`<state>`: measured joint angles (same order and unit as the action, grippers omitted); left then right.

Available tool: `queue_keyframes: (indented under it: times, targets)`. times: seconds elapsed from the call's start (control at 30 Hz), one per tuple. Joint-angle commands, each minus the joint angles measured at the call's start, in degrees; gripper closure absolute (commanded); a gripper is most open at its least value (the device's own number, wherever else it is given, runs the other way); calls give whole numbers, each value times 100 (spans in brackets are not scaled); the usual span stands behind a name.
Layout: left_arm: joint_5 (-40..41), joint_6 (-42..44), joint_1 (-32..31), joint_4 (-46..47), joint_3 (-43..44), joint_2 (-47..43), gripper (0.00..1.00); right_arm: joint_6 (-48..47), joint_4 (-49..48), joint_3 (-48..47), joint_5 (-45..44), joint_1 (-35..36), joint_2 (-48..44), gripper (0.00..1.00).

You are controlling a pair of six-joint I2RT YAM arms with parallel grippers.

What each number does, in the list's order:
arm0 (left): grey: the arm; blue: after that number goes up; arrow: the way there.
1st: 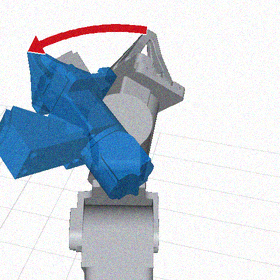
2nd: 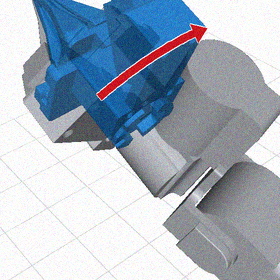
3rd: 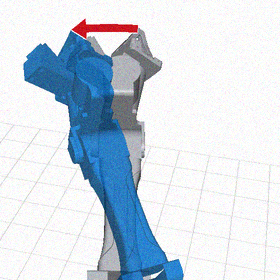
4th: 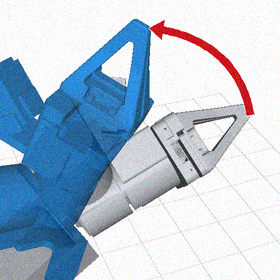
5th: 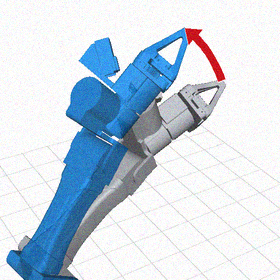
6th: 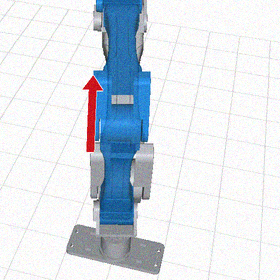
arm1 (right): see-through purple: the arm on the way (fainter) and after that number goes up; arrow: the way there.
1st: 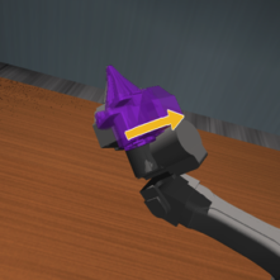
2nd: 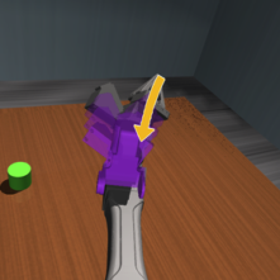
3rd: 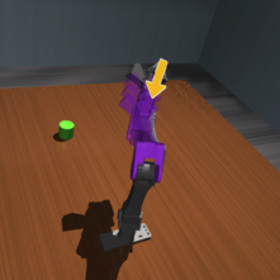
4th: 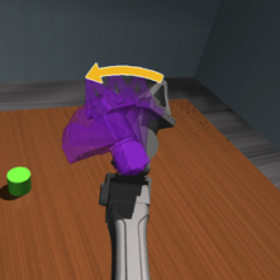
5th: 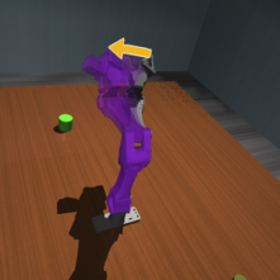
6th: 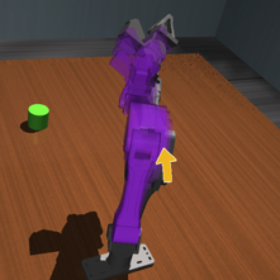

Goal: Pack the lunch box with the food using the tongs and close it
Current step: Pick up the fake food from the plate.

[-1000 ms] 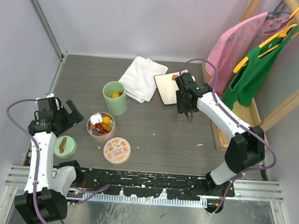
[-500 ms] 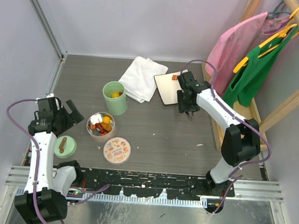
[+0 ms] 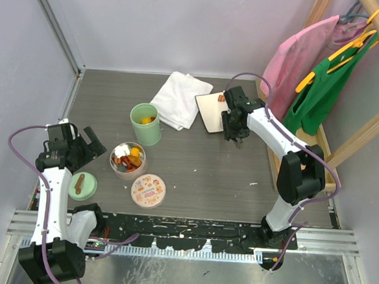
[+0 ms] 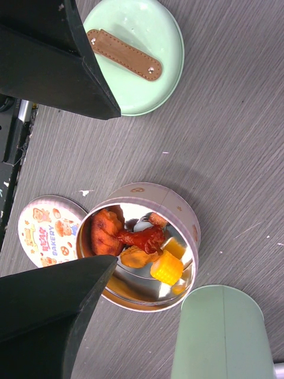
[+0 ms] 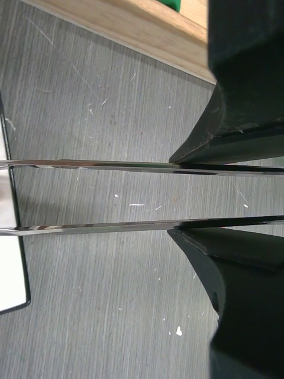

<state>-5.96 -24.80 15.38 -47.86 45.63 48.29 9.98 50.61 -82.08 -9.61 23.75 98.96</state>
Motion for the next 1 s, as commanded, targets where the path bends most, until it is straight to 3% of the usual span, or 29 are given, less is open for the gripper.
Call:
queue_keyframes:
  times: [0.0,0.6,0.97]
  targets:
    - [16,42,-17,154,122,-45,2,-159,-104,-343,215,-19,-8,53]
    - [15,45,-17,138,130,-23,2,-162,-35,-598,213,-18,297,53]
    - [4,45,-17,145,131,4,2,-131,-42,-516,269,1,187,60]
